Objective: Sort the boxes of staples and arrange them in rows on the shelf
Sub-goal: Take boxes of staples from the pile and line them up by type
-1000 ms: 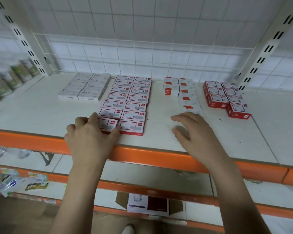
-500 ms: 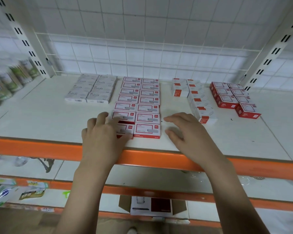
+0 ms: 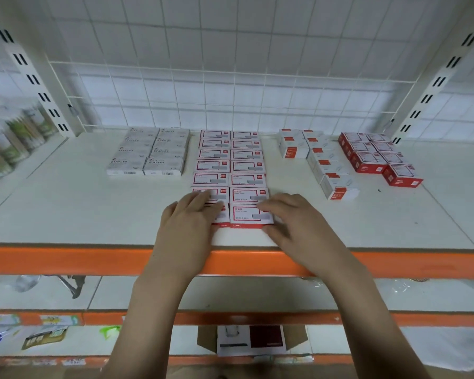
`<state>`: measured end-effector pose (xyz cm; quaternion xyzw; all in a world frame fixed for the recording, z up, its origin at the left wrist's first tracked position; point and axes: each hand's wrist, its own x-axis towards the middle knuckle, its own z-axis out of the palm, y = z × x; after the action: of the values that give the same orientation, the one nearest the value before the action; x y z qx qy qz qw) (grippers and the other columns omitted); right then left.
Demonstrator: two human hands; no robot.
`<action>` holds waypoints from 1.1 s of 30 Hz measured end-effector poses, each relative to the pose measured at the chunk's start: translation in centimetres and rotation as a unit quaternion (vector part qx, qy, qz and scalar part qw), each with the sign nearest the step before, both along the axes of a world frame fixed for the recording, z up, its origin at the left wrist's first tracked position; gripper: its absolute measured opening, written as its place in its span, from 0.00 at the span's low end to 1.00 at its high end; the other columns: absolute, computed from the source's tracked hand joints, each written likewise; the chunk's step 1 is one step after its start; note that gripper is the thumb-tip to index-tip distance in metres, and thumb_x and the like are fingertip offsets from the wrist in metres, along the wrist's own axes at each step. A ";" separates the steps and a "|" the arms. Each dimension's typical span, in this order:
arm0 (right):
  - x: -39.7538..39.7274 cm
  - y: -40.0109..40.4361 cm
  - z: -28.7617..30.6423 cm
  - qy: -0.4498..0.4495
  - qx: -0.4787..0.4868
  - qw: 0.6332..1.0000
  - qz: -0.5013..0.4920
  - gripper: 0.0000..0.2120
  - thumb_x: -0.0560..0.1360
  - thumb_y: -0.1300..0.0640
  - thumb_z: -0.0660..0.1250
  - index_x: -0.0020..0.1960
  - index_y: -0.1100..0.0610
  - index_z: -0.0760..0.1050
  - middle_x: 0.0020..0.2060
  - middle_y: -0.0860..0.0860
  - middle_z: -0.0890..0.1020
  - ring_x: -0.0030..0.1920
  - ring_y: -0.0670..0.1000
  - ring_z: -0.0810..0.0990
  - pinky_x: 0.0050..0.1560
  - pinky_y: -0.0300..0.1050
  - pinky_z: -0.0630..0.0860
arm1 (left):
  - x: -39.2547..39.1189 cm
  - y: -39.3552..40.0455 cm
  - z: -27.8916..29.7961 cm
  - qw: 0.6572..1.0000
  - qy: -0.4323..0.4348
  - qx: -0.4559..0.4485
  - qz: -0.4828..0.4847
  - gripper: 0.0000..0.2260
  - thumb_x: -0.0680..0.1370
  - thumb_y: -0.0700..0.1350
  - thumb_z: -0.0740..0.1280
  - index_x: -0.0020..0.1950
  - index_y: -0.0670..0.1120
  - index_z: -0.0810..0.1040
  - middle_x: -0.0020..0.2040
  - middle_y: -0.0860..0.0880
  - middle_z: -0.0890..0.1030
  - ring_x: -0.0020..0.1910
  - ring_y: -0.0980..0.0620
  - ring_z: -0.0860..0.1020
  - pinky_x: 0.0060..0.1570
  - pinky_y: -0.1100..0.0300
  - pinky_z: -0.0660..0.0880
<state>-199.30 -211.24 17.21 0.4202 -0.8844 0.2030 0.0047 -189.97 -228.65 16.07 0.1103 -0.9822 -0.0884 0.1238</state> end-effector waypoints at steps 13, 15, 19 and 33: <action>1.4 2.4 0.5 0.025 -0.020 0.995 -0.099 0.17 0.76 0.56 0.65 0.64 0.55 0.74 0.59 0.51 0.77 0.60 0.53 0.72 0.56 0.35 0.62 | -2.1 1.3 1.5 0.994 0.049 0.049 -0.084 0.17 0.76 0.47 0.66 0.64 0.45 0.75 0.62 0.44 0.76 0.62 0.42 0.71 0.60 0.46 0.67; 1.6 4.3 0.4 0.029 -0.021 0.991 -0.130 0.16 0.75 0.57 0.65 0.62 0.56 0.75 0.58 0.51 0.78 0.59 0.54 0.73 0.57 0.35 0.62 | -3.0 2.7 1.8 0.992 0.050 0.048 -0.109 0.16 0.76 0.46 0.66 0.63 0.44 0.76 0.59 0.44 0.78 0.59 0.41 0.73 0.59 0.46 0.68; 1.8 9.0 0.1 0.028 -0.033 0.979 -0.200 0.14 0.75 0.56 0.66 0.60 0.56 0.76 0.56 0.50 0.78 0.58 0.52 0.73 0.58 0.33 0.62 | -4.9 6.8 2.0 0.983 0.030 0.059 -0.173 0.18 0.79 0.50 0.60 0.68 0.49 0.70 0.62 0.49 0.75 0.62 0.48 0.69 0.62 0.52 0.63; -1.9 29.7 -0.4 0.029 -0.037 0.945 -0.323 0.12 0.74 0.56 0.67 0.57 0.55 0.78 0.53 0.50 0.78 0.56 0.52 0.73 0.53 0.33 0.62 | -11.7 26.6 1.6 0.961 -0.013 0.014 -0.274 0.17 0.80 0.52 0.55 0.69 0.52 0.67 0.63 0.53 0.71 0.63 0.51 0.66 0.58 0.57 0.61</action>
<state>-201.21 -181.53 16.81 0.1175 -0.9640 0.2111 0.1111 -201.68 -202.06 17.68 -0.1605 -0.9750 -0.1308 0.0807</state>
